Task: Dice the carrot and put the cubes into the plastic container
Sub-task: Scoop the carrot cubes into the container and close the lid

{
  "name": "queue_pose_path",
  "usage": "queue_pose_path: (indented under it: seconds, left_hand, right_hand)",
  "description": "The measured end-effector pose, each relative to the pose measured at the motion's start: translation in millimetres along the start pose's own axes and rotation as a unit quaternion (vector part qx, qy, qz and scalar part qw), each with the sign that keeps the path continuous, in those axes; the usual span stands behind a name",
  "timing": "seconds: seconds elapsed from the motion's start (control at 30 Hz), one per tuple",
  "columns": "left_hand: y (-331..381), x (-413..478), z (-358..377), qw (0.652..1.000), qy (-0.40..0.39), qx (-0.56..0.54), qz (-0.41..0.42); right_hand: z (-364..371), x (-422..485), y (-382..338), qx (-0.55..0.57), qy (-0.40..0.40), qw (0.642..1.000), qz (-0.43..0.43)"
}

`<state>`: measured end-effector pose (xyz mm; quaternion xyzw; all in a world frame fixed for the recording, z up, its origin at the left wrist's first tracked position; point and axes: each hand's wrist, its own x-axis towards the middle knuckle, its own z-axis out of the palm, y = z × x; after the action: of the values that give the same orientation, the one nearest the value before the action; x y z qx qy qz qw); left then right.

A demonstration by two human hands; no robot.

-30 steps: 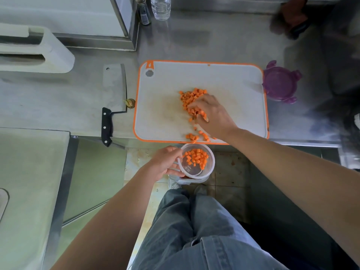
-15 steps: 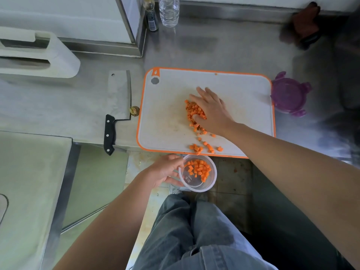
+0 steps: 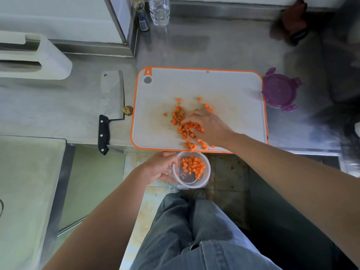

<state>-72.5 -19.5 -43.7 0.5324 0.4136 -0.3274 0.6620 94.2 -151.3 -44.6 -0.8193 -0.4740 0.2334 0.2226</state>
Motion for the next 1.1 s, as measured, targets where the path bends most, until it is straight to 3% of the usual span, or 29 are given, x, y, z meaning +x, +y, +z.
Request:
queue_pose_path:
  seconds: [0.1,0.17,0.23,0.3,0.43,0.6,0.7,0.83,1.1]
  left_hand:
    - [-2.5,1.6,0.2,1.0,0.007,0.002,0.0]
    - [-4.2,2.2,0.8,1.0,0.011,0.0,0.0]
    - [-5.6,1.7,2.0,1.0,0.014,-0.006,-0.001]
    - [-6.9,1.5,3.7,1.0,0.015,-0.011,-0.001]
    - [-7.4,-0.8,7.6,1.0,0.017,-0.018,0.002]
    - [-7.8,-4.5,11.6,0.999,0.025,-0.025,0.007]
    - [-9.2,-5.8,14.0,0.999,0.03,-0.032,0.008]
    - [-10.2,-7.1,17.1,0.998,0.039,-0.039,0.007]
    - [-12.5,-6.4,19.8,0.998,0.041,-0.047,0.013]
  right_hand:
    - [-4.4,-4.6,3.3,-0.002,0.06,0.998,0.029]
    - [-7.6,-8.6,7.3,-0.017,0.089,0.989,0.117]
    - [-6.2,-15.7,11.1,-0.028,0.064,0.98,0.187]
    - [-0.6,-24.5,10.2,-0.033,0.038,0.983,0.176]
    - [8.3,-38.4,0.1,0.009,0.077,0.984,0.162]
    - [7.1,-51.9,-7.8,0.081,0.067,0.98,0.168]
    - [4.3,-60.3,-5.0,0.035,0.114,0.973,0.2]
    - [15.0,-71.8,-15.6,-0.003,0.053,0.977,0.208]
    - [37.0,-84.6,-32.0,0.074,0.085,0.978,0.176]
